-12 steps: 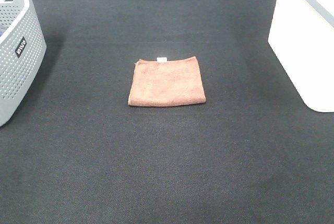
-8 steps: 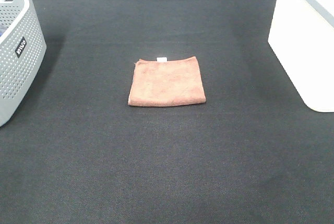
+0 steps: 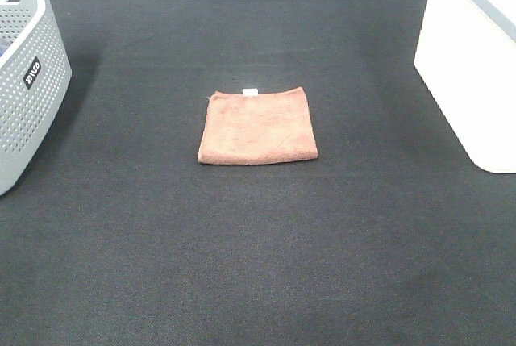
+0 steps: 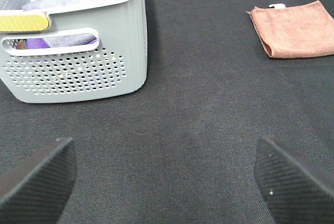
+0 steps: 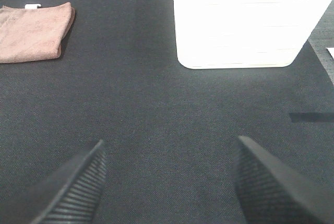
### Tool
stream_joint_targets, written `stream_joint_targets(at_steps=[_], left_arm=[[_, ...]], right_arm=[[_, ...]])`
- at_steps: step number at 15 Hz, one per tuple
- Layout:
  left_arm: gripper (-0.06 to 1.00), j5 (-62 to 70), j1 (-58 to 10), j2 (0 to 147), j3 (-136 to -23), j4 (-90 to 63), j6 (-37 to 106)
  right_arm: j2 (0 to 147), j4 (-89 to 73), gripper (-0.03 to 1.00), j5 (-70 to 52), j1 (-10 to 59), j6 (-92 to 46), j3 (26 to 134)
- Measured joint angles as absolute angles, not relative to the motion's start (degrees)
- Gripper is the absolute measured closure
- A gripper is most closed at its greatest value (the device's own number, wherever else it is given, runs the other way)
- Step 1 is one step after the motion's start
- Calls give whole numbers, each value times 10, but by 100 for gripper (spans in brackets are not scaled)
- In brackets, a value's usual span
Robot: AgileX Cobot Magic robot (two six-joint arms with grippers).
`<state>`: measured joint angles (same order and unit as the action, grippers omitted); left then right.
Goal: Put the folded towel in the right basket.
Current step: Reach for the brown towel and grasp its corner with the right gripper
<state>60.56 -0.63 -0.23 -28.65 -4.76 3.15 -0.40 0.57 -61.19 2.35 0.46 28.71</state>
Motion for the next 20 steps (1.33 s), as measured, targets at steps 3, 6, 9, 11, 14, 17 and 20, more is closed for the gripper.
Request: stream_joint_targets(at_steps=[3, 6, 9, 11, 14, 17, 20], left_arm=[[7, 606, -6, -2, -286, -48, 32], [7, 606, -6, -2, -286, -48, 32], [7, 606, -6, -2, -286, -48, 32], [7, 606, -6, -2, -286, -48, 32], [7, 606, -6, -2, -286, -48, 32], [7, 606, -6, -2, -286, -48, 32], [7, 606, -6, -2, -286, -48, 32]], right_arm=[[-4, 6, 32, -612, 23, 5, 287], [-4, 6, 32, -612, 23, 5, 287], [-4, 6, 32, -612, 23, 5, 287], [-4, 6, 32, -612, 23, 5, 287], [-4, 6, 32, -612, 23, 5, 287], [-4, 6, 32, -612, 23, 5, 287], [-4, 6, 32, -612, 23, 5, 287]])
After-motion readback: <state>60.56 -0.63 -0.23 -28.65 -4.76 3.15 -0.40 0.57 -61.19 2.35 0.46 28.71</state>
